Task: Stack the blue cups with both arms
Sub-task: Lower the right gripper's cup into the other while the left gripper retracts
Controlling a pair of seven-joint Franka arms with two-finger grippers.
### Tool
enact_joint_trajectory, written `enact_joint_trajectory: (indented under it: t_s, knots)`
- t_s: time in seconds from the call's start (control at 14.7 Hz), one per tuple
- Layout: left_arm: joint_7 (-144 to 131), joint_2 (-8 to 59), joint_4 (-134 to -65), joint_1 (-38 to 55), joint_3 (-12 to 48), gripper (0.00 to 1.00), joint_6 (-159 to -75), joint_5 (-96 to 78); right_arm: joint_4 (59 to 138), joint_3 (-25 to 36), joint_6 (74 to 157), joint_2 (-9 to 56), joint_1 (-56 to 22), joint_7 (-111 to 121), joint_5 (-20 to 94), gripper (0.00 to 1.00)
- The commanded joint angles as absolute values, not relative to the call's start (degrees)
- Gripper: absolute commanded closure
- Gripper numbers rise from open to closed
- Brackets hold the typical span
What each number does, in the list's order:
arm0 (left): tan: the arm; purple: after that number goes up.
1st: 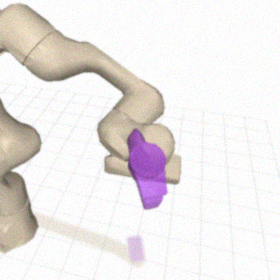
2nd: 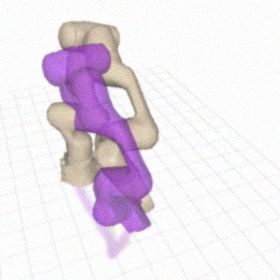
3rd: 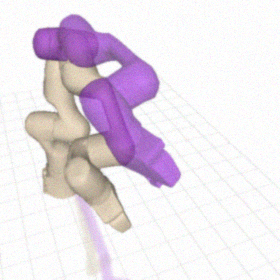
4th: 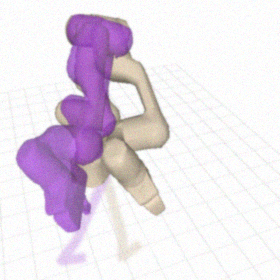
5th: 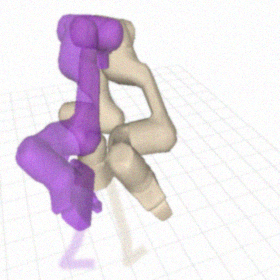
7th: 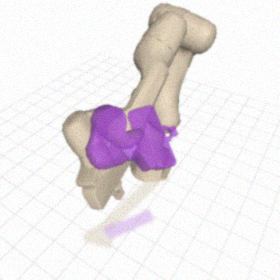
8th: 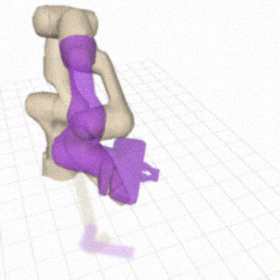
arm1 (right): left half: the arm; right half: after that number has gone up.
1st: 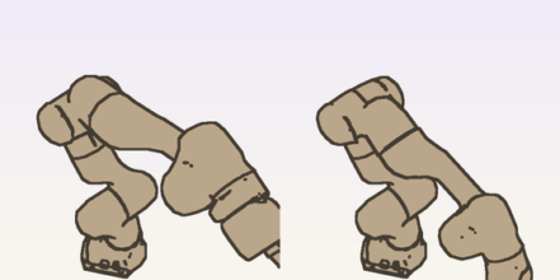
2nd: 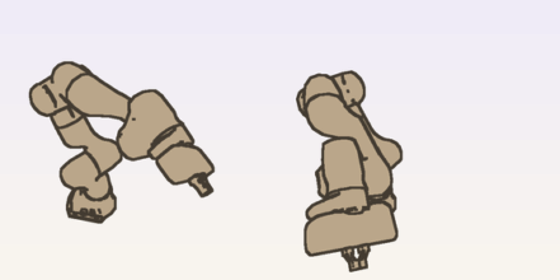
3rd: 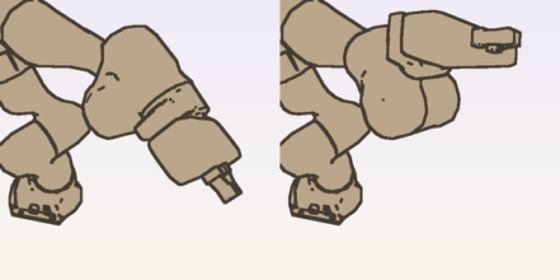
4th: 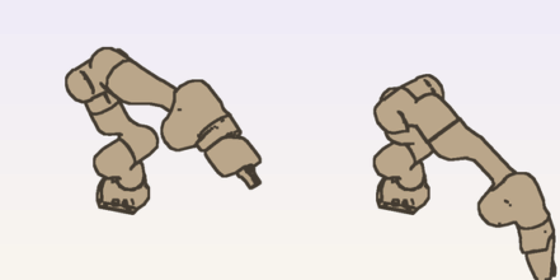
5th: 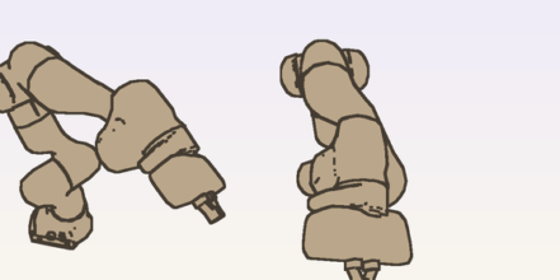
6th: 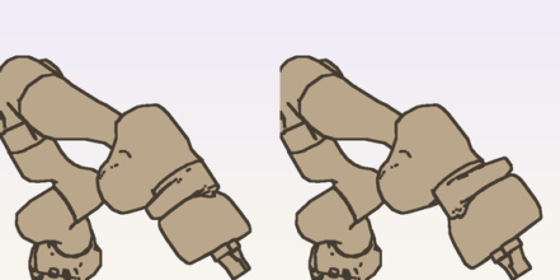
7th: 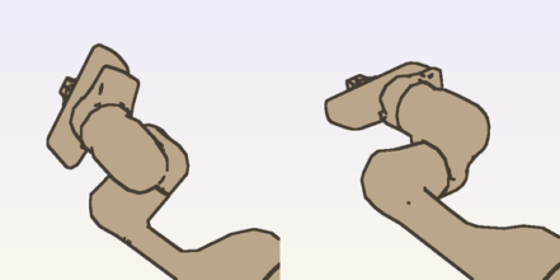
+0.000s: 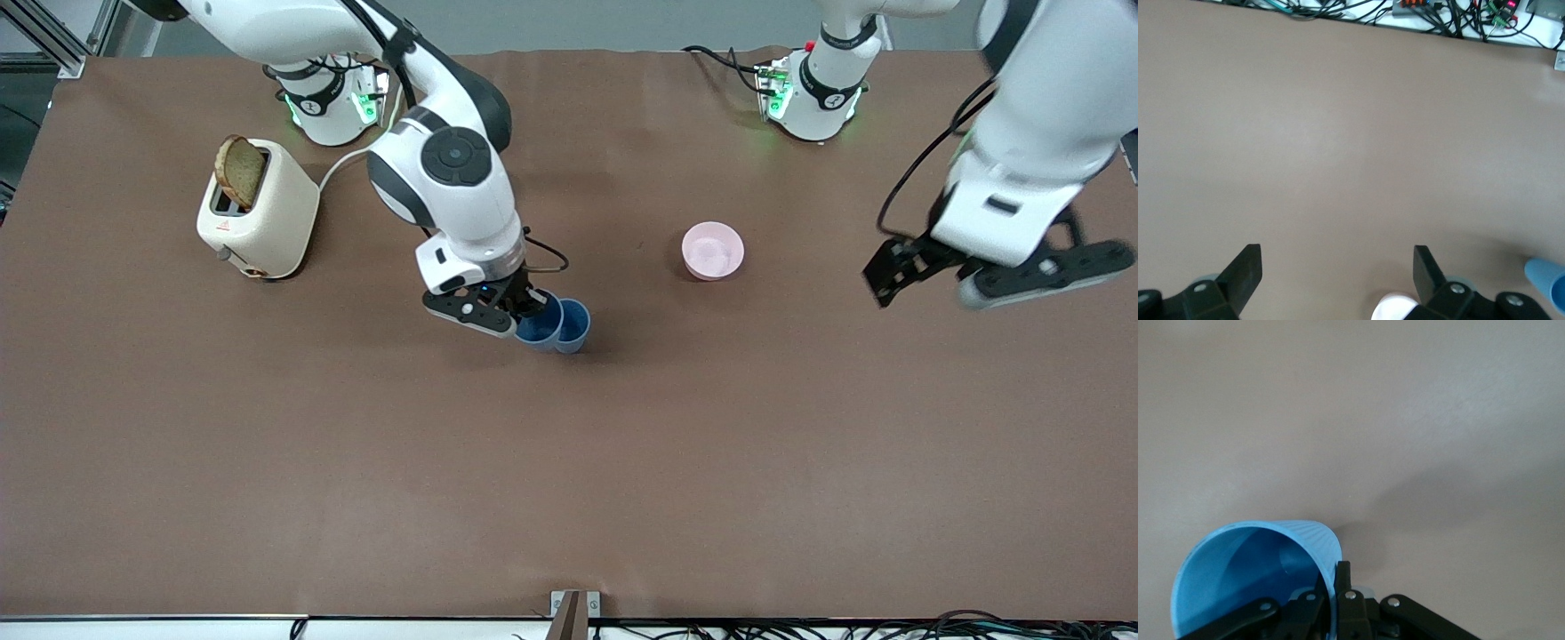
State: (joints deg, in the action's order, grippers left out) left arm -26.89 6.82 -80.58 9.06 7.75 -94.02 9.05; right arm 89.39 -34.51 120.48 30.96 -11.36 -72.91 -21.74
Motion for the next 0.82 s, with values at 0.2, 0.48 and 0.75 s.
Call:
enact_joint_trajectory:
  t_s: [0.2, 0.48, 0.75]
  knots:
    - [-15.2, -1.0, -83.6, 3.0, 7.8, 0.0, -87.6, 4.5, 89.0, -36.8, 121.3, 33.3, -12.0, -75.4, -23.6, 0.99]
    - [-5.7, -7.1, -90.7, 1.7, 4.1, 0.0, -87.5, 2.1, 89.0, -38.1, 121.3, 33.4, -11.9, -75.6, -23.4, 0.99]
    - [-4.4, -9.7, -94.7, 1.6, 3.1, 0.0, -87.5, 0.4, 89.4, -38.1, 122.3, 34.5, -12.0, -76.4, -24.9, 0.99]
